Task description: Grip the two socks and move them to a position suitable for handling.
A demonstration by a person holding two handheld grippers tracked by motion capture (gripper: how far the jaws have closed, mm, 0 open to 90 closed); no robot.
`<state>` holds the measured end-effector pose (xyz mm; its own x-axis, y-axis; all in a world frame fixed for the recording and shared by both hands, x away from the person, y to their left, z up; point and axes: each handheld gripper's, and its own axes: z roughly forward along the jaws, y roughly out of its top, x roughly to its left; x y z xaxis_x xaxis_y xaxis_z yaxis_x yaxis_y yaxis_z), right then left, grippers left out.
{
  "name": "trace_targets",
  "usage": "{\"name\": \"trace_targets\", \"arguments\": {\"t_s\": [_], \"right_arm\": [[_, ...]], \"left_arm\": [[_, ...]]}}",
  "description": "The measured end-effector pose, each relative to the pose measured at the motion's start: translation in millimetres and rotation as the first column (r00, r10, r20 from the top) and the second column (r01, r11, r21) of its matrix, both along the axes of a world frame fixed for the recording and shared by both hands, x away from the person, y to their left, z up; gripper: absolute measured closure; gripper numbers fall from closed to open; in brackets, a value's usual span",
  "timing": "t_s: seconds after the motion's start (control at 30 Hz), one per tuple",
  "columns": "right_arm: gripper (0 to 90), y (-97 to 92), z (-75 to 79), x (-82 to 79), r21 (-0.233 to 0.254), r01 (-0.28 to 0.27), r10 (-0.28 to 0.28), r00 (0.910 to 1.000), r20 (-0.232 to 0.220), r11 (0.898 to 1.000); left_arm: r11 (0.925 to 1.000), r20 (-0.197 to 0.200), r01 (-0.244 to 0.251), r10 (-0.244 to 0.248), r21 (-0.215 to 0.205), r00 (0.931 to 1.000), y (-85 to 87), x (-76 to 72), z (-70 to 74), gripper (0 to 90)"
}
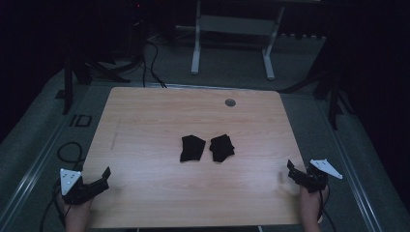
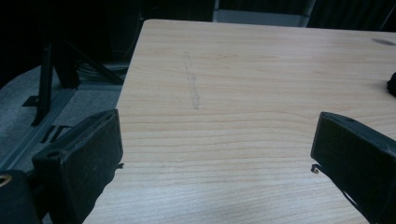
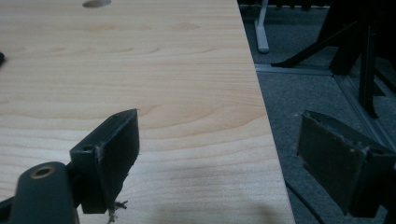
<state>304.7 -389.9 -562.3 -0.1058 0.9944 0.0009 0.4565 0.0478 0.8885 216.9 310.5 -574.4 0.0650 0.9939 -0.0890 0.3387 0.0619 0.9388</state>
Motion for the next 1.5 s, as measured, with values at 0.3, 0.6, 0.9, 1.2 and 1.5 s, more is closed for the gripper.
{"name": "trace_targets", "arguments": {"t_s": [0.3, 0.6, 0.9, 1.2, 1.5], "right_arm": [[13.4, 1.3, -0.6, 6.4, -0.004, -0.058, 0.058, 0.9961, -0.067, 0.998], [13.5, 12.5, 2.8, 14.4, 0.039, -0.178, 0.182, 0.974, -0.135, 0.983], [13.1, 43.5, 10.9, 32.5, 0.065, -0.314, 0.32, 0.9351, -0.151, 0.947], [13.1, 79.6, 20.3, 52.0, 0.096, -0.414, 0.424, 0.889, -0.172, 0.905], [13.2, 123.2, 25.6, 66.7, 0.079, -0.516, 0.522, 0.8331, -0.184, 0.853]], "left_arm": [[0.9996, 0.028, 0.007, -0.006, -0.027, 0.9996, -1.0, -0.2, 3.3, 2.5], [0.998, 0.003, 0.062, -0.062, 0.014, 0.9981, -16.1, 1.5, 7.4, 2.5], [0.9832, -0.027, 0.172, -0.174, -0.061, 0.9845, -29.4, 2.6, 10.6, 2.5], [0.9722, -0.022, 0.234, -0.234, -0.015, 0.972, -48.0, 1.5, 14.2, 2.5], [0.9656, -0.025, 0.258, -0.259, -0.034, 0.9657, -47.5, 1.3, 14.6, 3.5]]}}
